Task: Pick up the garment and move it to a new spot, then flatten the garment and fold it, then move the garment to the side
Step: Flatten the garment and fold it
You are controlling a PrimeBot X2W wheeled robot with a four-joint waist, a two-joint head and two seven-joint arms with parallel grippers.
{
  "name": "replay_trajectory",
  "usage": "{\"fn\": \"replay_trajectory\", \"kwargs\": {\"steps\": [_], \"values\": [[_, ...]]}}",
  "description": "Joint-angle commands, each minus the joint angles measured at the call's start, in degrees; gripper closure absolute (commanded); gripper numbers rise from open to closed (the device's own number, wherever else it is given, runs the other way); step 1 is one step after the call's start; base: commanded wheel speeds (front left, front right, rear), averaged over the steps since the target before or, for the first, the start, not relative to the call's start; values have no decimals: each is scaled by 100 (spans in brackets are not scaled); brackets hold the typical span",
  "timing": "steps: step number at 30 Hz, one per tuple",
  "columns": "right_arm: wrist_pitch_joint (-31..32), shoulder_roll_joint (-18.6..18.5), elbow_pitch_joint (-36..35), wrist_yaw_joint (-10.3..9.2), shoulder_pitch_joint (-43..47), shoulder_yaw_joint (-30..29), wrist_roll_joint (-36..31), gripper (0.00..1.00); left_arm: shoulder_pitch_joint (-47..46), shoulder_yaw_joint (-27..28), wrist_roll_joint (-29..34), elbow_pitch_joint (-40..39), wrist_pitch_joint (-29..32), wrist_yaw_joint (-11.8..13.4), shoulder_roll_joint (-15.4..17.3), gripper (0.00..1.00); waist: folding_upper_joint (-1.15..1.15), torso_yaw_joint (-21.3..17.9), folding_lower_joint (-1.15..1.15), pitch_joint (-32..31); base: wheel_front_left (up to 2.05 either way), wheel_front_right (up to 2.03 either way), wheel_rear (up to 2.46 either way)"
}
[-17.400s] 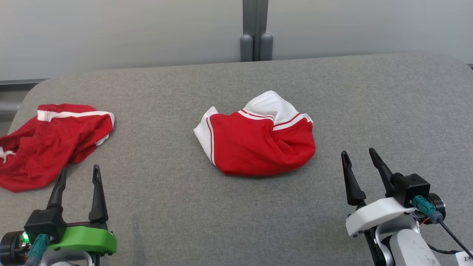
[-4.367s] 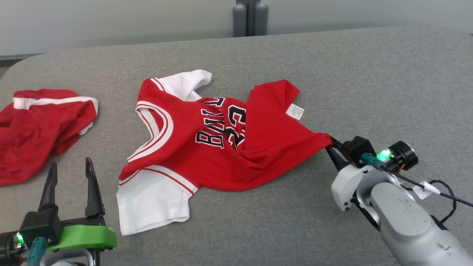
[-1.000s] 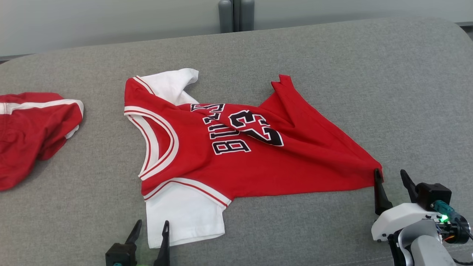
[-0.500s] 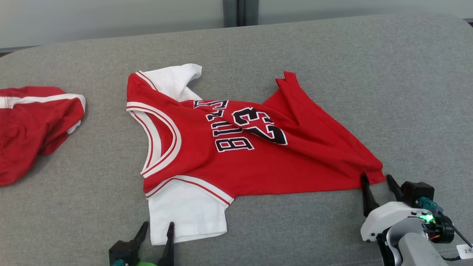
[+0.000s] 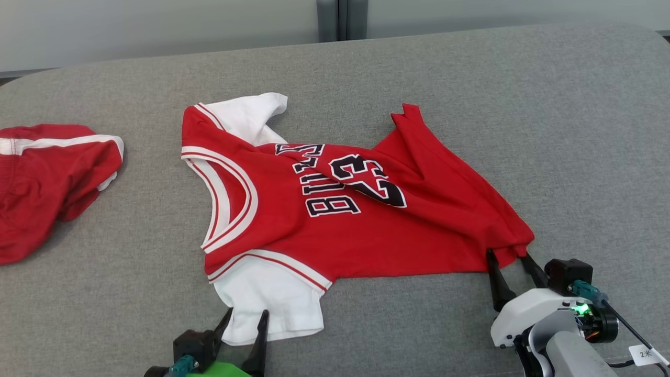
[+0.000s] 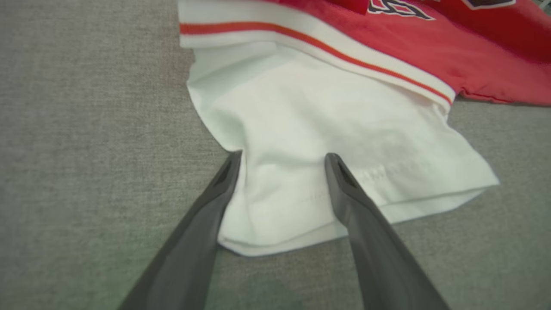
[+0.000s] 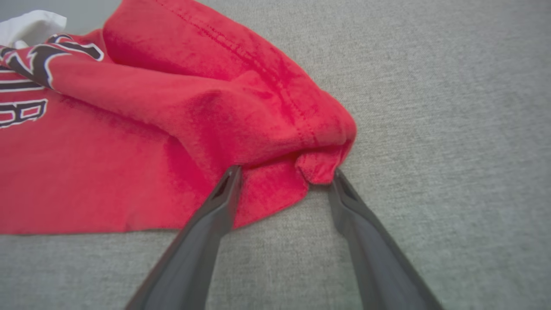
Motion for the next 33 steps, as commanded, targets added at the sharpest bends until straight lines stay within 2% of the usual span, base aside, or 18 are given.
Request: {"fn": "replay_trajectory", "kwargs": {"steps": [1, 2, 7, 15, 21, 27, 33], "values": [[17, 22, 77, 4, -4, 78, 68, 78, 3, -236, -83, 176, 181, -99, -113, 100, 0, 1, 0, -1, 0, 0, 0], [17, 19, 77, 4, -36, 100, 97, 100, -34, -278, -149, 183, 181, -94, -107, 100, 0, 0, 0, -1, 0, 0, 0], [14, -53, -197, 2, -114, 151, 184, 100, -245, -298, -509, -21, 132, -66, 6, 100, 0, -16, 0, -8, 0, 0, 0], [9, -110, -1119, 2, -95, 52, 139, 100, -453, 266, -960, -995, 100, -61, 81, 100, 0, -38, 0, 6, 0, 0, 0], [9, -124, -1816, 2, -524, 127, 299, 100, -1006, 506, -1285, -1553, 100, -62, 255, 100, 0, -89, 0, 187, 0, 0, 0], [9, -173, -1628, 2, -1890, 315, 568, 100, -2624, 489, -1560, -1309, 156, -62, 761, 100, 0, -157, 0, 692, 0, 0, 0], [9, -84, -771, 2, -4067, 418, 935, 100, -5038, 631, -1759, -677, 569, -62, 1176, 100, 0, -289, 0, 1525, 0, 0, 0]]}}
